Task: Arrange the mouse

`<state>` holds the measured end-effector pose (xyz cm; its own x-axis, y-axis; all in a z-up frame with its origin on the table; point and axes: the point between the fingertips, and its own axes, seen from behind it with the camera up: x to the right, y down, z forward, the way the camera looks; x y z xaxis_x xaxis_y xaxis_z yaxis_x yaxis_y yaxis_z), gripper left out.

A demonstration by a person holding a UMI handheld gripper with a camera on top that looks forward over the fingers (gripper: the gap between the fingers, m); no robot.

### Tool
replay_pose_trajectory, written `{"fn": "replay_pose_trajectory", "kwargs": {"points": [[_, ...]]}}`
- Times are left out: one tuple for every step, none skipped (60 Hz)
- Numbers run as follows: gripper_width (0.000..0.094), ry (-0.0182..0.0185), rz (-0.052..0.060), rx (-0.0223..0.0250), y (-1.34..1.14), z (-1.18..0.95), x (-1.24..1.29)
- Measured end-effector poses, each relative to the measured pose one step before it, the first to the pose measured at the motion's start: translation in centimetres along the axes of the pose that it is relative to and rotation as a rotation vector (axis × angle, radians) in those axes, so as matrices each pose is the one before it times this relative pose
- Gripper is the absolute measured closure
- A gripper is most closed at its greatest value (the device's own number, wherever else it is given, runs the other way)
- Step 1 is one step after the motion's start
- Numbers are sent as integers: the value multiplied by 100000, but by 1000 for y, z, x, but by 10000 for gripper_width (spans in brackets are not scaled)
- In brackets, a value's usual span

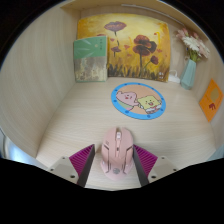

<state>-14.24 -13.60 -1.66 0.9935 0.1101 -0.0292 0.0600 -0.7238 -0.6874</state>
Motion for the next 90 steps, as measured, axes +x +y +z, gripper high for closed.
{"fn": "replay_pose_trajectory", "kwargs": {"points": [[198, 58, 30, -765, 99, 184, 21], [203, 660, -133, -415, -93, -16, 129], [221, 619, -416, 645, -276, 70, 135], [245, 515, -80, 77, -38, 106, 99], [267, 499, 47, -511, 100, 116, 107], [276, 248, 67, -490, 32, -53, 52], [297, -22, 12, 659, 65, 96, 195], [328, 343, 459, -600, 22, -44, 56], [353, 404, 493, 343, -113, 13, 104], [385, 454, 619, -339, 41, 6, 140], [410, 330, 745, 97, -38, 19, 89], [419, -27, 649, -329, 57, -40, 9], [442, 67, 540, -164, 81, -36, 47], [462, 171, -66, -367, 68, 12, 60], [484, 82, -227, -715, 118, 11, -21], [495, 131, -27, -320, -2, -7, -8], [522, 259, -59, -323, -3, -24, 27], [525, 228, -340, 35, -50, 33, 28], [544, 153, -169, -321, 34, -16, 47], [550, 47, 38, 251, -45, 25, 1], [563, -82, 71, -355, 45, -73, 5], [564, -103, -190, 73, 25, 33, -6], [571, -241, -210, -387, 37, 12, -51], [596, -104, -165, -364, -95, -84, 9], [597, -218, -478, -833, 166, -64, -7], [597, 83, -560, -556, 13, -80, 45], [599, 227, -991, -507, -12, -81, 51], [597, 406, -1325, -1209, 173, -135, 112], [598, 711, -1016, -1463, 199, -162, 199], [597, 833, -1127, -1280, 70, -272, 193], [596, 408, -1641, -486, -226, -453, 80], [596, -107, -1449, 195, -400, -446, -2], [596, -159, -184, 960, -438, -427, 95], [597, 139, 746, 74, -755, -862, 107], [596, 331, 816, 1248, -1047, -738, 64], [597, 27, 339, 2003, -1248, -767, 72], [596, -146, 202, 2276, -1382, -758, 53], [595, 54, 338, 2259, -1447, -757, 128], [594, 340, 392, 2327, -1543, -736, 241], [595, 416, 209, 2598, -1686, -540, 315], [594, 800, 242, 3193, -1732, -425, 141], [594, 37, -219, 2535, -1778, -632, 291], [595, 174, 2, 2807, -1801, -392, 212], [595, 133, 213, 2598, -1743, -271, 236], [594, 127, 318, 2434, -1672, -184, 250], [595, 158, 313, 2256, -1662, -114, 259], [596, 143, 128, 2153, -1591, -46, 259], [597, 173, -53, 2125, -1496, 32, 290], [596, 247, -136, 1997, -1383, 118, 343], [595, 855, 289, 1892, -1349, 257, 247], [595, 456, 139, 1500, -1072, 343, 439], [596, -34, 298, 868, -1049, 288, 472], [596, 106, 541, 1046, -781, 485, 339], [596, -128, 656, 697, -621, 571, 268], [595, -322, 594, 379, -476, 633, 245], [596, -412, 420, 85, -312, 665, 241], [596, -320, 254, -261, -168, 692, 272], [596, -124, 79, -554, -1, 740, 350], [597, 130, 22, -835, 167, 787, 414], [595, 686, -310, -467, 386, 931, 366], [596, 173, 21, -1683, 298, 713, 461], [597, 339, -334, -1575, 526, 879, 415], [597, 180, -250, -1797, 654, 876, 369], [596, -16, -68, -1926, 725, 898, 280], [597, -234, 192, -1907, 784, 895, 205], [597, -367, 341, -1779, 804, 894, 168], [597, -392, 372, -1753, 822, 887, 136], [597, -304, 361, -1827, 875, 868, 165], [598, -110, 357, -1954, 911, 840, 194], [596, 623, 75, -763, 1028, 1103, 129], [597, -9, 251, -1929, 859, 721, 141], [597, -365, 108, -1982, 869, 675, 95], [598, -237, 126, -1779, 828, 684, 41], [596, -294, 36, -1718, 799, 634, 22], [598, -332, 61, -1579, 741, 595, 3], [595, -302, 96, -1319, 664, 567, 0], [598, -301, 88, -1098, 595, 516, -11], [598, -164, 64, -985, 541, 505, 5], [597, -4, 81, -1005, 523, 454, 15], [598, -30, 135, -1030, 518, 451, -15], [597, -179, 40, -1019, 483, 404, -56], [598, -352, -100, -928, 438, 421, -140], [598, -650, -184, -862, 411, 405, -149], [597, -531, -155, -849, 392, 336, -112], [597, -333, -13, -797, 350, 307, -72], [596, -233, 30, -621, 310, 287, -80], [597, -198, -129, -538, 279, 253, -67], [597, -205, -211, -614, 297, 205, -58], [598, -157, -163, -743, 318, 207, -56], [597, -98, -218, -839, 334, 174, -17]]}}
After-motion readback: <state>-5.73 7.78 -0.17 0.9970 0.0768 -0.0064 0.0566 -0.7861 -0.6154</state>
